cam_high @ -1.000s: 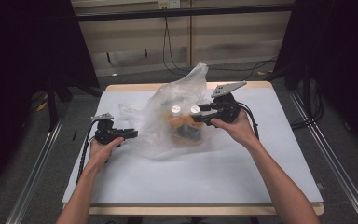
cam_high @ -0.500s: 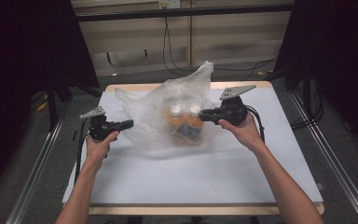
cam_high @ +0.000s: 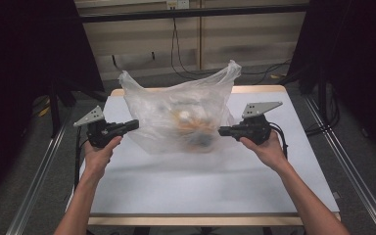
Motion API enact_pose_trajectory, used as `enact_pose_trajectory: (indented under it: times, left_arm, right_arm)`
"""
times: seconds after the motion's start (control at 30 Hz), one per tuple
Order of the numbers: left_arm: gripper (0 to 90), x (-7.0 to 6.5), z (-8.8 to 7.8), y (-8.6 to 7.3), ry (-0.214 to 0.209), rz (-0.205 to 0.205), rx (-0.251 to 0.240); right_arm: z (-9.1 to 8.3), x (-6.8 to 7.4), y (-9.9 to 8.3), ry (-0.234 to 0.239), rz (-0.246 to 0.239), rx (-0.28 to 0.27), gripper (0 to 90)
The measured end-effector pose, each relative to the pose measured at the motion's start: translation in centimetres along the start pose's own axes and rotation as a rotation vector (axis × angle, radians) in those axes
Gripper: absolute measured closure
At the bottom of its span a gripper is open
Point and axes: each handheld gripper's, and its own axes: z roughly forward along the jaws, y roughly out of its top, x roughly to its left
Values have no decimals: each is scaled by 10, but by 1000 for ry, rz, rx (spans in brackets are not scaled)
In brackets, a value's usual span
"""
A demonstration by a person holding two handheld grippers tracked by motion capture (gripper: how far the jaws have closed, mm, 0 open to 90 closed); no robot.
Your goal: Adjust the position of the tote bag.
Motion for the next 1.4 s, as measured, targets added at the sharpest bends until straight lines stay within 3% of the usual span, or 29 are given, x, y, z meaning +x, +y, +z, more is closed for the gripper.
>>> enact_pose_trajectory:
  times: [0.17,0.33,0.47,0.5,0.53,0.6,0.67,0.77,0.93,0.97,1.07,1.1,1.2,1.27,1.33,1.37,1.4]
  left_arm:
    - [900,-22,-3,7,-47,60,1]
    - [900,-34,-4,12,-71,107,8]
    - [900,-38,-3,11,-82,114,20]
    - [900,-39,-3,9,-76,115,30]
    - [900,-39,-3,9,-76,115,30]
    - [900,-37,-4,6,-78,118,42]
    - [900,-35,-5,3,-78,106,45]
    - [900,-32,-8,-1,-67,112,65]
    - [900,-28,-10,-2,-69,108,54]
    - [900,-28,-10,-2,-65,108,57]
    - [900,-27,-8,-3,-72,102,51]
    - [900,-27,-7,-3,-72,107,59]
    - [900,-28,-6,-3,-78,107,58]
    - [900,-29,-5,-3,-77,107,58]
    - [900,-28,-5,-3,-81,109,58]
    - [900,-28,-5,-3,-81,111,55]
    - [900,-28,-4,-3,-84,106,52]
  right_arm:
    - [-6,5,-11,3,9,0,900]
    - [-8,10,-31,6,32,6,900]
    - [-11,16,-43,15,35,31,899]
    - [-16,18,-45,17,33,24,805]
    - [-19,18,-45,18,36,16,766]
    - [-23,18,-44,17,36,5,750]
    - [-31,18,-41,2,37,-18,674]
    - [-40,10,-34,-16,49,-63,629]
    - [-40,-16,-17,-106,86,-94,431]
    - [-36,-29,-10,-90,117,-119,343]
    - [-31,-40,-4,-64,140,-152,288]
    - [-26,-48,3,-33,170,-190,234]
    - [-12,-54,9,-11,174,-170,210]
    - [-7,-54,9,9,179,-160,218]
    - [2,-53,9,40,169,-138,287]
    - [10,-48,8,80,156,-119,343]
    - [10,-48,8,80,156,-119,343]
